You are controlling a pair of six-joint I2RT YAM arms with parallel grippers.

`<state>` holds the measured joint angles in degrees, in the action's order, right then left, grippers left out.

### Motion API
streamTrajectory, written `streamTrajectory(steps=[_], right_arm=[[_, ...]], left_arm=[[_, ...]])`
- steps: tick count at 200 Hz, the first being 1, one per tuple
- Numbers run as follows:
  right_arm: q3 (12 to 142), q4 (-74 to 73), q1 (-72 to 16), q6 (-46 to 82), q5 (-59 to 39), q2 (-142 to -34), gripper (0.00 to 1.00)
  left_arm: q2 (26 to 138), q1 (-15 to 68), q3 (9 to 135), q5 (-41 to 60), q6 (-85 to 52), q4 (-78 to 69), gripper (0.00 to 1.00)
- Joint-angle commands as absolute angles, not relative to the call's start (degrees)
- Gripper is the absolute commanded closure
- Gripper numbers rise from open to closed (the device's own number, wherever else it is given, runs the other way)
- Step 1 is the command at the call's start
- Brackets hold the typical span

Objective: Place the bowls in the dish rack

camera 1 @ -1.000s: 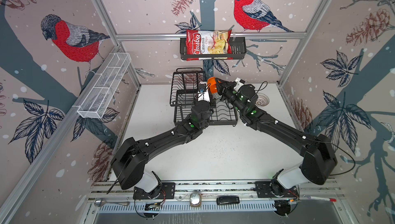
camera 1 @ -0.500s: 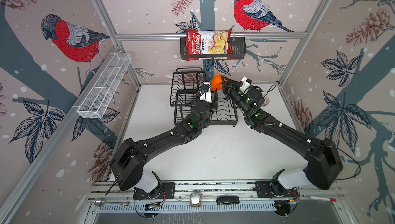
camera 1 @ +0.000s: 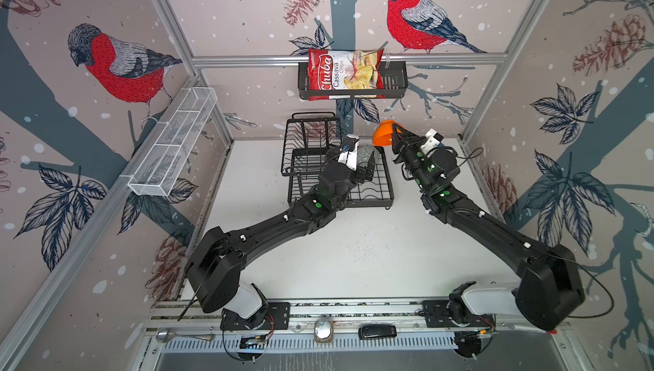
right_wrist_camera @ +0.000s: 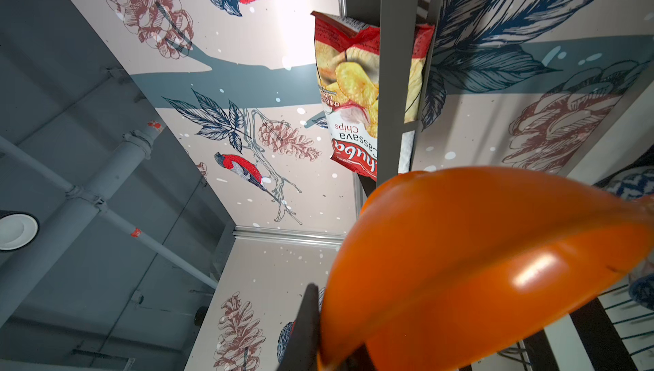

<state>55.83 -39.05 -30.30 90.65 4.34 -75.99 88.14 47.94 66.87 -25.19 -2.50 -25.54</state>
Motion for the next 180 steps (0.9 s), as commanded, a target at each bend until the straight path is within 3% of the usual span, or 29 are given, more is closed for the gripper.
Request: streamTrajectory(steps=[1,24,49,77,121,152,180], right_arm=[[54.41,-43.22,-29.03,91.43,5.23,-74.51,1.00],[52.45,-42.96,-27.91,90.57,6.57,-73.45,1.00],[49.94,-43.84,-27.21,90.11,7.66,-73.71,1.00],[48.76,-45.15,-27.03,90.08,7.91,-76.40,1.00],[45.62,-50.05,-26.80,89.55,9.65,-80.40,1.00],[46.91,-50.45,-27.06,89.58,9.58,-84.51,1.00],[48.73,-51.50,-27.40,89.66,9.39,-88.41,1.00]], left_arm=[[90.16,45.58,71.59,-22.00,-2.08,-14.46,0.02],[91.70,42.32,77.45,-16.73,-4.97,-3.65,0.02],[95.15,42.15,85.88,-18.94,-0.09,8.43,0.02],[91.36,42.15,81.51,-21.34,5.50,2.57,0.02],[83.42,42.04,63.77,-20.68,14.16,-15.95,0.03],[84.36,41.91,67.15,-25.80,14.15,-10.83,0.03],[85.64,41.73,69.23,-23.10,13.80,-7.47,0.03]])
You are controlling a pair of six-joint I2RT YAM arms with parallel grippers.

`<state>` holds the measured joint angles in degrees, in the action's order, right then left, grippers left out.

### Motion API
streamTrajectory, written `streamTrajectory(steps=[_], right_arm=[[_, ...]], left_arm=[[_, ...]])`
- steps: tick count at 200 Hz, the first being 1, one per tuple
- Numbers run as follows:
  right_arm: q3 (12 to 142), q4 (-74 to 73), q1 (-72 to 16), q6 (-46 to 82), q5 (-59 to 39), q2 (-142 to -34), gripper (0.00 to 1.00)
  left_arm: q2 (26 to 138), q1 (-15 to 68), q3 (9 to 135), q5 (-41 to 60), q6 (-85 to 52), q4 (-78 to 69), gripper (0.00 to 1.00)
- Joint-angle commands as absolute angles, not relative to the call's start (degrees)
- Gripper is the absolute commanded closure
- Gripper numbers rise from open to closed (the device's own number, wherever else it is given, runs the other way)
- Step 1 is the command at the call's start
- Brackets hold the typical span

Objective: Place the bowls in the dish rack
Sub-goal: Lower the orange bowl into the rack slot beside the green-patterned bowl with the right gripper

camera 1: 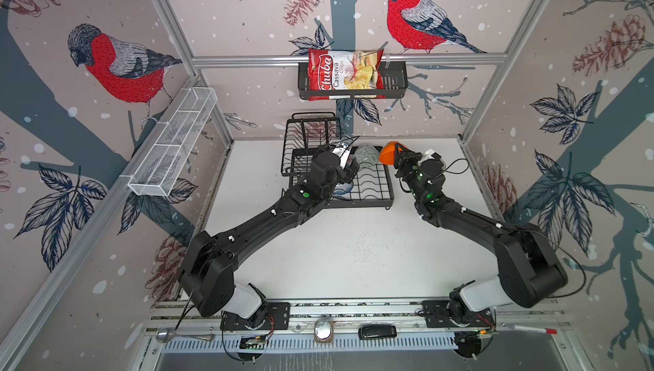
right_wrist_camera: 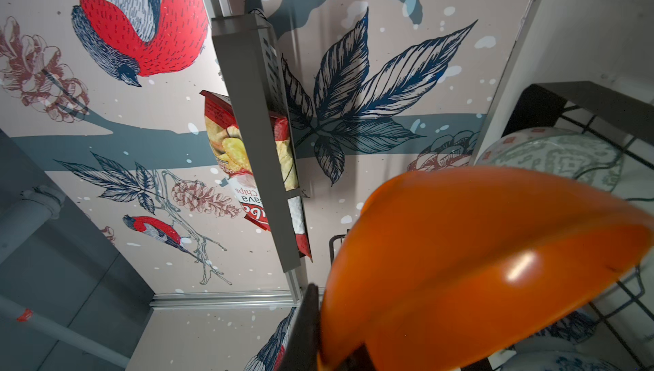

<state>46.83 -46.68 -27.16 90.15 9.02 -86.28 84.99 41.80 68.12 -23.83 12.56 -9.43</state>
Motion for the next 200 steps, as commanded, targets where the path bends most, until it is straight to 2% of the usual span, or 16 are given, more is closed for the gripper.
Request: streamTrajectory(steps=[1,45,105,142,200], right_arm=[[48.84,-51.55,-27.41,89.61,9.40,-88.54,1.00],[52.93,-50.51,-27.20,89.32,9.03,-93.33,1.00],[56.41,-58.09,-27.42,90.89,5.46,-102.90,1.00],[56.88,-62.29,-28.78,93.00,6.92,-107.74,1.00],[61.93,-59.86,-30.29,93.62,8.39,-113.74,1.00]], left_arm=[[85.67,41.74,69.29,-23.06,13.80,-7.43,0.03],[85.44,41.45,69.26,-20.70,15.44,-6.54,0.03],[86.54,40.08,69.41,-17.85,16.34,-6.12,0.02],[88.50,39.99,70.62,-17.41,15.96,-4.42,0.03],[88.77,39.99,70.66,-17.75,15.58,-4.16,0.02]])
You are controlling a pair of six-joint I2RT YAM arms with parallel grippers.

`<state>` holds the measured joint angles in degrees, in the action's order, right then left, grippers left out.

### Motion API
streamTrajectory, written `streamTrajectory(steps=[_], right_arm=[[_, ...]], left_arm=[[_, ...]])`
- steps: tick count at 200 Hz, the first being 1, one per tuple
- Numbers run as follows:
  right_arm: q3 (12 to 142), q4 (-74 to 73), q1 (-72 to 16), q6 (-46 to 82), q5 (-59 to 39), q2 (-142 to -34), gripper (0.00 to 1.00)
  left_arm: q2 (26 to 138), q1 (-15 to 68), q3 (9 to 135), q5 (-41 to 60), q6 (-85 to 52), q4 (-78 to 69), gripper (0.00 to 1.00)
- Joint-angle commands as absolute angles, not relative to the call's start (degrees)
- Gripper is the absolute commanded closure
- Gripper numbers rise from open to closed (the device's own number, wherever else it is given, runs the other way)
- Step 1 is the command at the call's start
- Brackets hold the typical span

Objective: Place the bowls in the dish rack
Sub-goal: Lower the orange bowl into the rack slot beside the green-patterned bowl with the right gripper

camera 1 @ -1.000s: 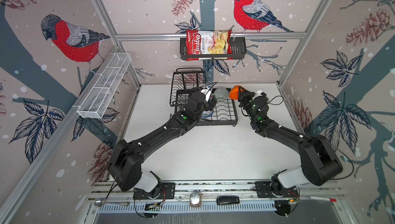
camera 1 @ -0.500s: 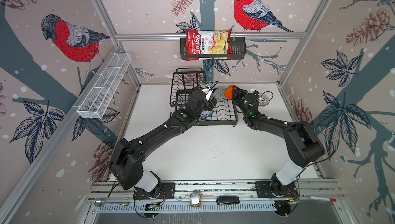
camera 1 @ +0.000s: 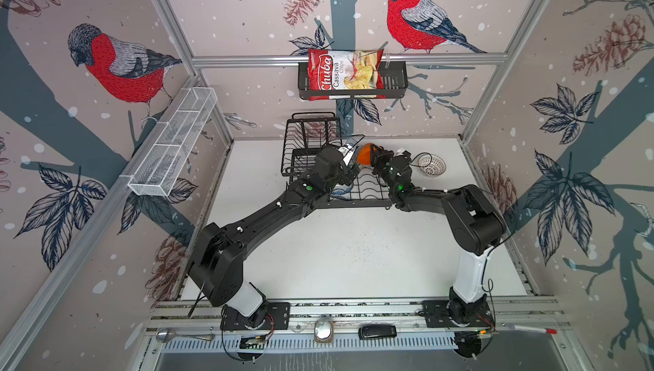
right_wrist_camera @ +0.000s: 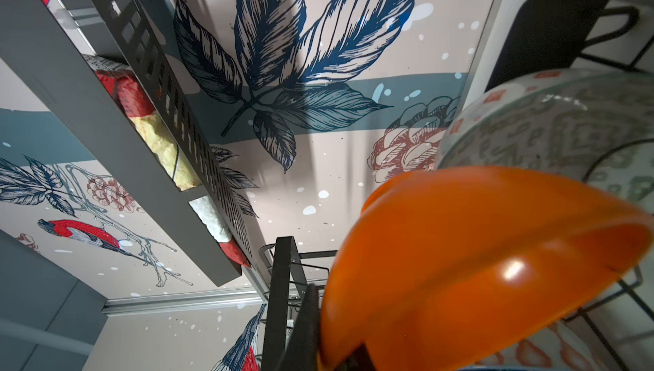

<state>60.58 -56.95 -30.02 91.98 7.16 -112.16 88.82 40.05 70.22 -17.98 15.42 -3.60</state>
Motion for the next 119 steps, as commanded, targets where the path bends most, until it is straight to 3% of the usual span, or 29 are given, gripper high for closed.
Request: streamTrajectory(steps=[1,119], right_arm=[[61.99,-59.86,-30.31,93.70,8.41,-113.82,1.00],[63.36,-59.56,-30.67,95.54,10.61,-120.11,1.00]], left_arm=[[88.77,39.99,70.66,-17.71,15.57,-4.14,0.02],[88.34,39.95,71.02,-17.73,14.43,-3.75,0.02]])
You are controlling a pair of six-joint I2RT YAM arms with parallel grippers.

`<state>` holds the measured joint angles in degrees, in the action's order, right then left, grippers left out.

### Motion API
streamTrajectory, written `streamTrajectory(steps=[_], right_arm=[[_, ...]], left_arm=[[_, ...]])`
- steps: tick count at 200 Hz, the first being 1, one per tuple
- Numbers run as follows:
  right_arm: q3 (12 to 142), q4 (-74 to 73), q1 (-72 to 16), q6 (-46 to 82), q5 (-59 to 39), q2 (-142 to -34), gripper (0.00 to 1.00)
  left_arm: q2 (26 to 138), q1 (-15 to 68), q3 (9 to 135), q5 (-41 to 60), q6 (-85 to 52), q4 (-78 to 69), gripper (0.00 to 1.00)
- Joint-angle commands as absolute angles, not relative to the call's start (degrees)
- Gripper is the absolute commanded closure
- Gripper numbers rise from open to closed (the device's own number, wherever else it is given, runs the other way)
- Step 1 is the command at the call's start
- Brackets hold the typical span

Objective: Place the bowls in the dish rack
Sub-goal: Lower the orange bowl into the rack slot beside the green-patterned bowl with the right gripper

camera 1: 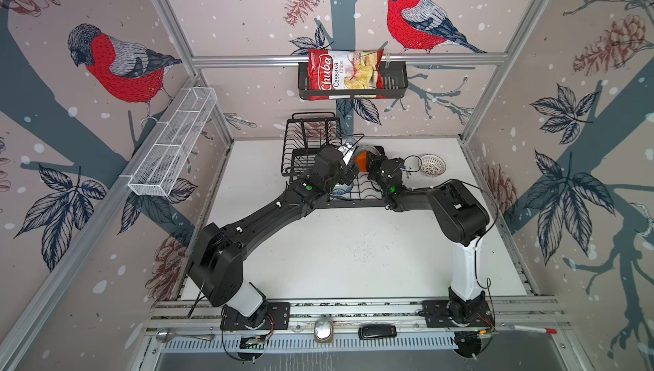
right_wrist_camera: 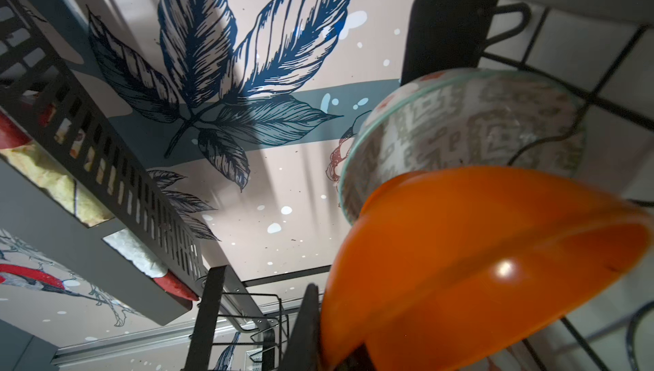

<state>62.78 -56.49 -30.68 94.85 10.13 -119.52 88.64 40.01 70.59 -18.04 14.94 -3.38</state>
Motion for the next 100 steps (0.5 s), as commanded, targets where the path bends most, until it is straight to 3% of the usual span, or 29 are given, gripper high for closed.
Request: streamTrajectory(steps=[1,100], right_arm=[[63.32,-59.53,-30.63,95.49,10.62,-120.08,1.00],[62.96,-61.20,-30.26,96.54,9.55,-122.69,1.00]], left_arm=[[88.29,39.97,71.06,-17.70,14.38,-3.72,0.02],[89.12,39.90,71.47,-17.72,13.89,-3.10,0.02]])
